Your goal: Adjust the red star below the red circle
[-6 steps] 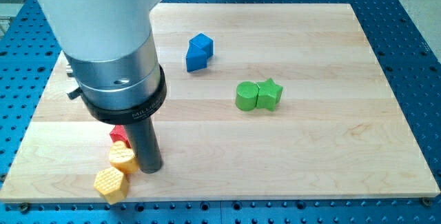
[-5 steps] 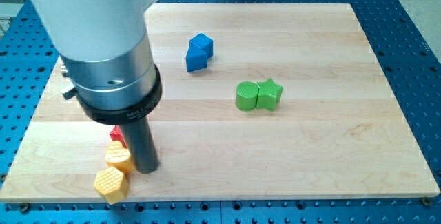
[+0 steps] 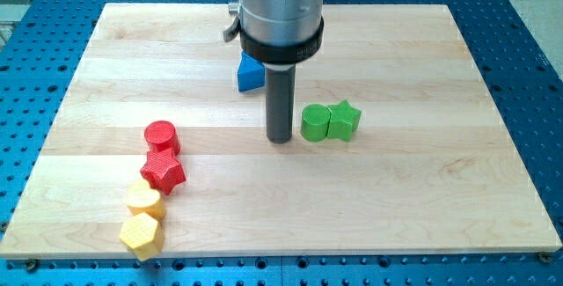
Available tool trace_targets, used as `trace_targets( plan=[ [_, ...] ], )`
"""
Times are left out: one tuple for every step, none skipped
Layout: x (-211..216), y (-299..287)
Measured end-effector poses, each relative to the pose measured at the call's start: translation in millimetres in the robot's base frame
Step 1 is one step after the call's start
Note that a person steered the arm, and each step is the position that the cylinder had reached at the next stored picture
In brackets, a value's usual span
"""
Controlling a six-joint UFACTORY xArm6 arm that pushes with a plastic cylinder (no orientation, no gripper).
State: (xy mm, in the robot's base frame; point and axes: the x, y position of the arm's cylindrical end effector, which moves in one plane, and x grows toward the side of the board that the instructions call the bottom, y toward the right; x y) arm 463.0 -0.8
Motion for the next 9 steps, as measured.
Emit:
trace_targets(
  plan=[
    [-27.2, 0.1],
    [-48.8, 2.3],
    [-59.7, 2.3],
    [-57.3, 1.3],
    [-26.0, -12.2],
    [5.1, -29.8],
    [32.6, -62.4],
    [64.9, -78.9],
    [93.4, -78.0]
  ],
)
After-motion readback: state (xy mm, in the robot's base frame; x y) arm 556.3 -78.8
